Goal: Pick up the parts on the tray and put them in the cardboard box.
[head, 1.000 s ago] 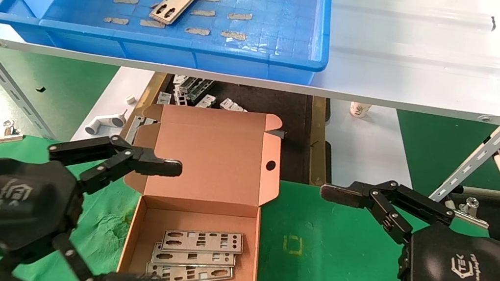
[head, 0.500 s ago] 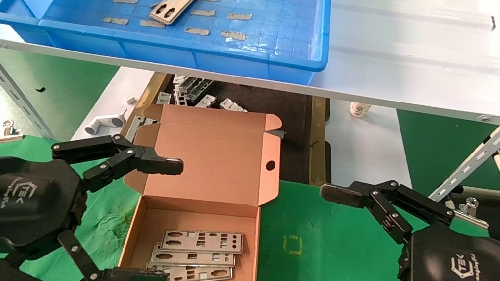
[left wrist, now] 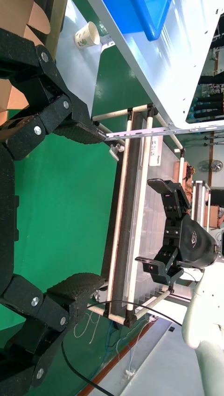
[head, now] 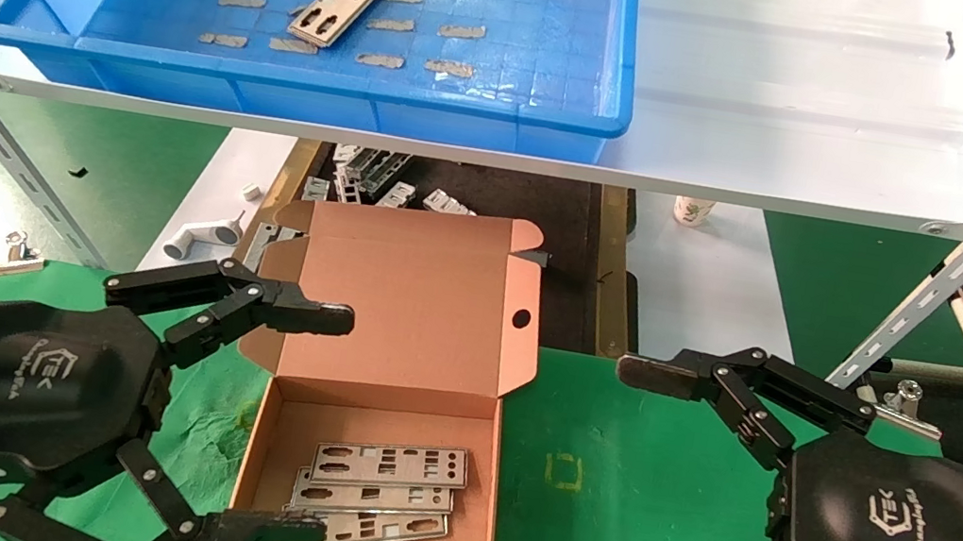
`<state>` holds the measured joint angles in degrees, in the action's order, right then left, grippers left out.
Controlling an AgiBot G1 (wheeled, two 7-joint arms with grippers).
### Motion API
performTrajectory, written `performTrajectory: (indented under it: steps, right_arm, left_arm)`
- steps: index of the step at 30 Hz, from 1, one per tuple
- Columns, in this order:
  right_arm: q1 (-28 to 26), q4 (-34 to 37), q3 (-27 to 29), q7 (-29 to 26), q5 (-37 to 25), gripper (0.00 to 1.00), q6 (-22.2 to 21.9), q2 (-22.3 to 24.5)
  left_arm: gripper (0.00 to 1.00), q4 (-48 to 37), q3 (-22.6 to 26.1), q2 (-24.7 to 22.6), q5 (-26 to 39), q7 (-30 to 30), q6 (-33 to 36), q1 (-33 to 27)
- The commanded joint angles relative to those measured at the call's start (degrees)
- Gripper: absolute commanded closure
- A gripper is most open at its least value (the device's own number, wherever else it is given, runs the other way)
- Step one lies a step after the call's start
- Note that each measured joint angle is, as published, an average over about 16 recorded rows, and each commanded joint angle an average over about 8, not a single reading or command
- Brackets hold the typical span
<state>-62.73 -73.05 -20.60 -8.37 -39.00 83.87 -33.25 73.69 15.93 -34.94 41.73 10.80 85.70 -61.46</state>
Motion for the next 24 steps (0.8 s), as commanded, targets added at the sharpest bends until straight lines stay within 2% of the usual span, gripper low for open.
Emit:
performTrajectory:
  steps: [1, 24]
  right_arm:
    - [0.0, 0.0, 0.0, 0.0, 0.0, 0.0, 0.0, 0.0]
    - [0.0, 0.0, 0.0, 0.0, 0.0, 0.0, 0.0, 0.0]
  left_arm:
    - [0.0, 0.0, 0.0, 0.0, 0.0, 0.0, 0.0, 0.0]
    - [0.0, -0.2, 0.1, -0.1, 0.2, -0.1, 0.0, -0.1]
